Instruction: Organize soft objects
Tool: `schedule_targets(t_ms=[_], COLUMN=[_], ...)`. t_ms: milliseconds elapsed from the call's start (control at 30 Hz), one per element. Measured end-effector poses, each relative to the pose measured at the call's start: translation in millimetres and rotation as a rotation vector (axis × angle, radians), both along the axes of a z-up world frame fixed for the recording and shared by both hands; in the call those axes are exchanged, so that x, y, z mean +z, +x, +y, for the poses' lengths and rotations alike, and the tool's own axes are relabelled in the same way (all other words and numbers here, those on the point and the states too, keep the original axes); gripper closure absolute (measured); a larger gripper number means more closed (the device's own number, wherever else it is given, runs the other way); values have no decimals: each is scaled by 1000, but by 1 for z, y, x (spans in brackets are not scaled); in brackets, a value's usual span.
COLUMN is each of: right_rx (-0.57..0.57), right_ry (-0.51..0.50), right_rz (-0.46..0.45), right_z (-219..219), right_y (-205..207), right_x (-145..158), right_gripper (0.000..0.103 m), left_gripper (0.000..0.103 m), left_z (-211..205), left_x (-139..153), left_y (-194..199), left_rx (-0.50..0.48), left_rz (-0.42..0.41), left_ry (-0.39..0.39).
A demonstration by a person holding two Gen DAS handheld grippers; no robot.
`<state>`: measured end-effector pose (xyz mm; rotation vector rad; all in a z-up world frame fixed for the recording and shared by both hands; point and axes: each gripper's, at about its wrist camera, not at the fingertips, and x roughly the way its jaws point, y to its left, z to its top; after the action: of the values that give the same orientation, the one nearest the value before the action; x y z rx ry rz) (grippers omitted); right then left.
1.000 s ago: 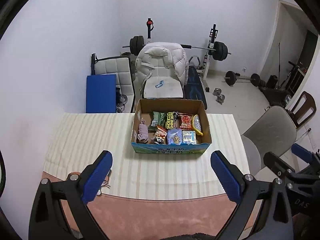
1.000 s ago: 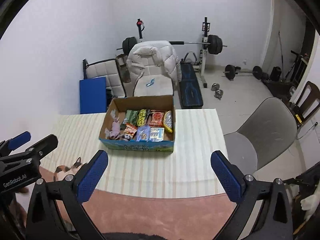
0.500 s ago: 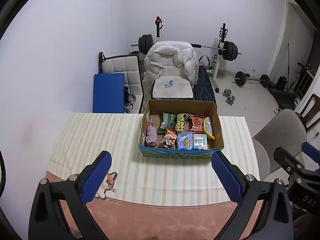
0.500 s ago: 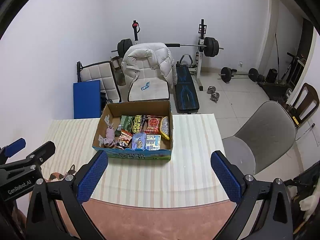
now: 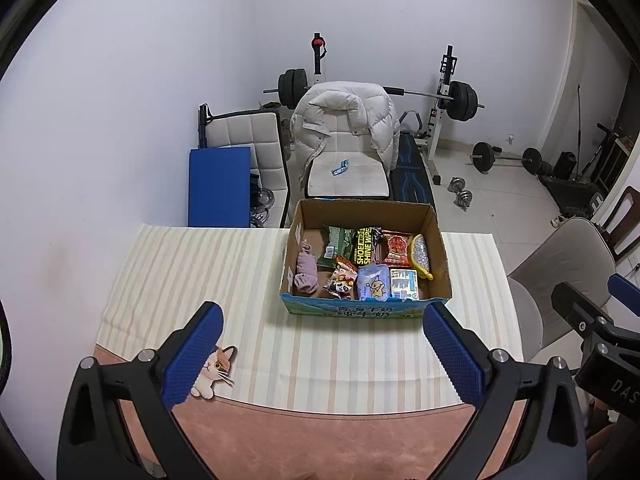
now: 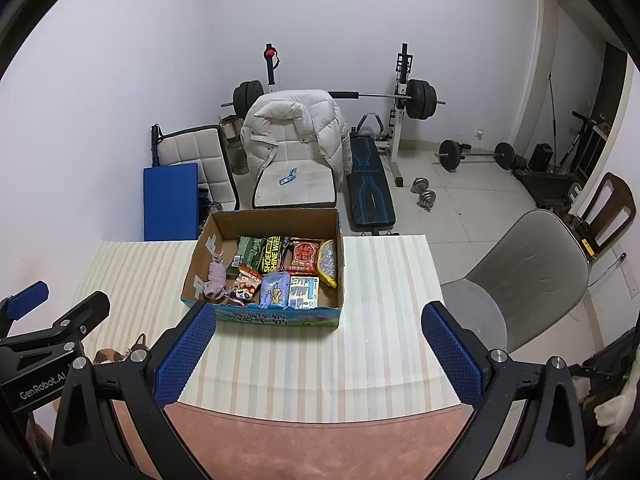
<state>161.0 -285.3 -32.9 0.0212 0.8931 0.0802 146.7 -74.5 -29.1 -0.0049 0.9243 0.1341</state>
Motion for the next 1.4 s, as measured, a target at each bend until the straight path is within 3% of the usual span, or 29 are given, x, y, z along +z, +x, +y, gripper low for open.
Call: schedule_targets(t_ms=[1400], right_rx=[9], right_ry=[-18], right_rz=[-12], right_z=[-14], right_y=[-1], right_x=[4], right_gripper=[0], left_gripper=[1], left_z=[3], left_x=[9], left_y=[-5], left_rx=[-31], left_rz=[-17], left_ry=[14])
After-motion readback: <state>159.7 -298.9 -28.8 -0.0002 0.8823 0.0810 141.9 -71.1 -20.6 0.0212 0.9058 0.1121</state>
